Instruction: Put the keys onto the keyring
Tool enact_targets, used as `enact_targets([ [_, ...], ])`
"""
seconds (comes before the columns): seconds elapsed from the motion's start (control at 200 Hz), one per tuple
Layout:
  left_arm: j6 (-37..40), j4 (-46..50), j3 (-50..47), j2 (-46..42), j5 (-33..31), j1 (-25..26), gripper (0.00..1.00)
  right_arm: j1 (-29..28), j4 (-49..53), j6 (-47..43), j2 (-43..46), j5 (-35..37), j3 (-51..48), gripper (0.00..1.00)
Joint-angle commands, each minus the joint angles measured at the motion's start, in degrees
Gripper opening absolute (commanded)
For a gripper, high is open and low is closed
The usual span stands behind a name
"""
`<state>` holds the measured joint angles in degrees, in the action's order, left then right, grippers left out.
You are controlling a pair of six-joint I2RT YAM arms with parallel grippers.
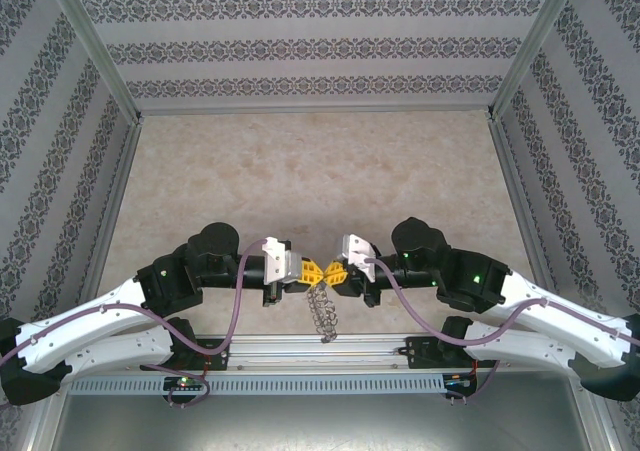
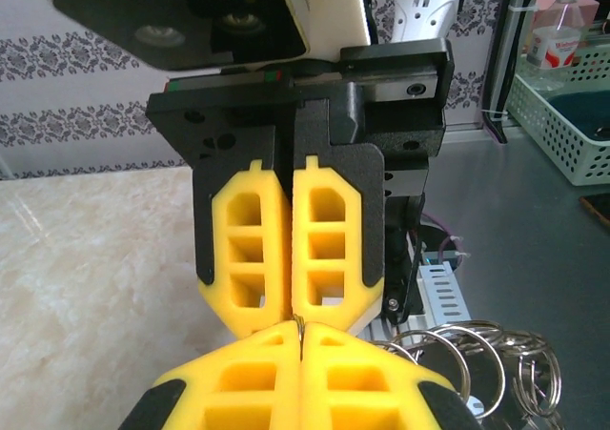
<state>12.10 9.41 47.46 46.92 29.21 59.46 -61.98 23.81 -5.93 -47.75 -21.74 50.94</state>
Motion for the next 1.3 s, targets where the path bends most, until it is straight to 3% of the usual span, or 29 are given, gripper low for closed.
enact_targets([
  [0.0,-1.3,-9.4,0.5,-1.2,5.0,-0.2,0.0,0.7,-1.2,0.3,-1.5,-1.2,1.2,0.13],
  [0.29,-1.6,-10.0,0.2,-0.9,5.7,-0.4,0.0,0.8,-1.0,0.6,-0.8,-0.3,1.4,0.21],
  [0.555,-1.4,-9.1,-0.1,-1.8,5.3,-0.9,0.0,0.8,-2.9,1.4,9.3,5.0,-3.4,0.32],
  [0.964,-2.5,-9.3,0.3,-0.8,7.9,-1.2,0.0,-2.3,-8.5,0.1,10.8,2.9,-4.8,0.35],
  [1.294,-2.6,-9.7,0.2,-0.4,7.9,-1.4,0.0,-3.3,-12.9,0.5,7.3,0.7,-5.2,0.29],
])
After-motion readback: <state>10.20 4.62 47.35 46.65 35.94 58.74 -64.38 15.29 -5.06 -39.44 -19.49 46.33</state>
